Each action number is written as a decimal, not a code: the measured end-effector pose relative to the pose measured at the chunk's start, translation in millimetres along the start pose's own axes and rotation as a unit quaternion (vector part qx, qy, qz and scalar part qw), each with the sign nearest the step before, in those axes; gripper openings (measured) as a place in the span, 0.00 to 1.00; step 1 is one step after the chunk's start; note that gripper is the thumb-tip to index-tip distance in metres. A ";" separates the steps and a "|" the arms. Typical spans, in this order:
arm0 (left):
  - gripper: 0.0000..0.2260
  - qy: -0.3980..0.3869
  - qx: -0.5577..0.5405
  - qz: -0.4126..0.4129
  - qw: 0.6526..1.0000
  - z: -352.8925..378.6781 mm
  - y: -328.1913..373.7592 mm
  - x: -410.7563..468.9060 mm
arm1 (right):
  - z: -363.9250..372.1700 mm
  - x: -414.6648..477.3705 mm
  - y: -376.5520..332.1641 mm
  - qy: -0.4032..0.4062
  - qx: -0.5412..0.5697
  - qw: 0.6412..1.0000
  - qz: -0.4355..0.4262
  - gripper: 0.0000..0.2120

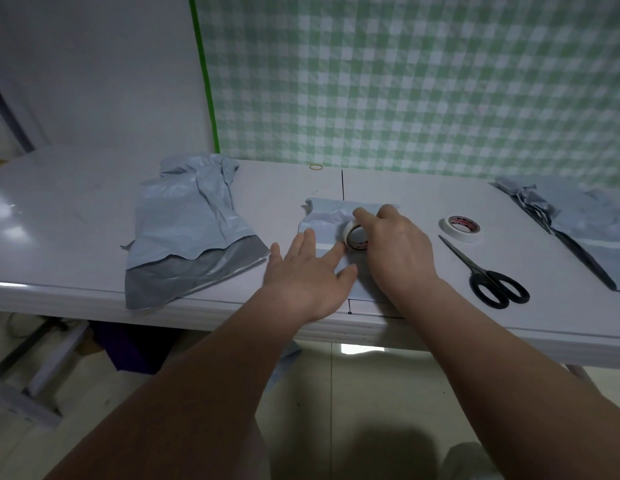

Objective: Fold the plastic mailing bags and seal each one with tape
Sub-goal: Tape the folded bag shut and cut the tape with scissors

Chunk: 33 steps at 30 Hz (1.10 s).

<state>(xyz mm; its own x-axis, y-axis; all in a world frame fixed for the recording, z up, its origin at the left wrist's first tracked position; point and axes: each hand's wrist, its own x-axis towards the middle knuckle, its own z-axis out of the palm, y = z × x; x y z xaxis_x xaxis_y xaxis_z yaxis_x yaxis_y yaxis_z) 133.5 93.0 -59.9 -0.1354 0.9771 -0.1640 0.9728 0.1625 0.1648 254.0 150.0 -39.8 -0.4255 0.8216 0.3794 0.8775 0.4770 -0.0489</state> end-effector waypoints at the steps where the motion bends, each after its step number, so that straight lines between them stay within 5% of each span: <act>1: 0.26 0.003 0.002 0.000 1.000 0.5 0.5 0.0 | 1.6 -1.9 -0.4 0.006 0.009 1.000 0.005 0.17; 15: 0.37 0.037 -0.005 -0.115 0.993 -6.3 -2.5 -4.1 | 20.0 -7.9 7.3 0.040 0.077 0.996 0.030 0.25; 21: 0.34 0.088 -0.114 0.051 0.988 -1.4 22.6 3.0 | 23.0 -7.1 10.8 0.032 0.088 0.995 0.017 0.25; 26: 0.34 0.099 -0.077 0.029 0.992 9.5 23.6 4.3 | 25.9 -4.6 17.4 0.025 0.221 0.975 0.028 0.27; 28: 0.33 0.090 -0.032 0.013 0.995 10.6 24.2 4.4 | 24.5 -1.4 23.7 0.028 0.306 0.950 0.058 0.25; 33: 0.35 0.075 -0.006 -0.003 0.997 11.6 26.0 6.1 | 15.1 10.1 35.3 -0.025 0.299 0.952 0.061 0.08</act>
<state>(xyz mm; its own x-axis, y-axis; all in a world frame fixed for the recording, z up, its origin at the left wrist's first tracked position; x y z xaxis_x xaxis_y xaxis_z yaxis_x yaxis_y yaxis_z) 160.1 101.6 -67.9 -0.1691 0.9854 -0.0179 0.9695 0.1696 0.1767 277.3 179.8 -51.6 -0.3503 0.8893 0.2939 0.6452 0.4566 -0.6125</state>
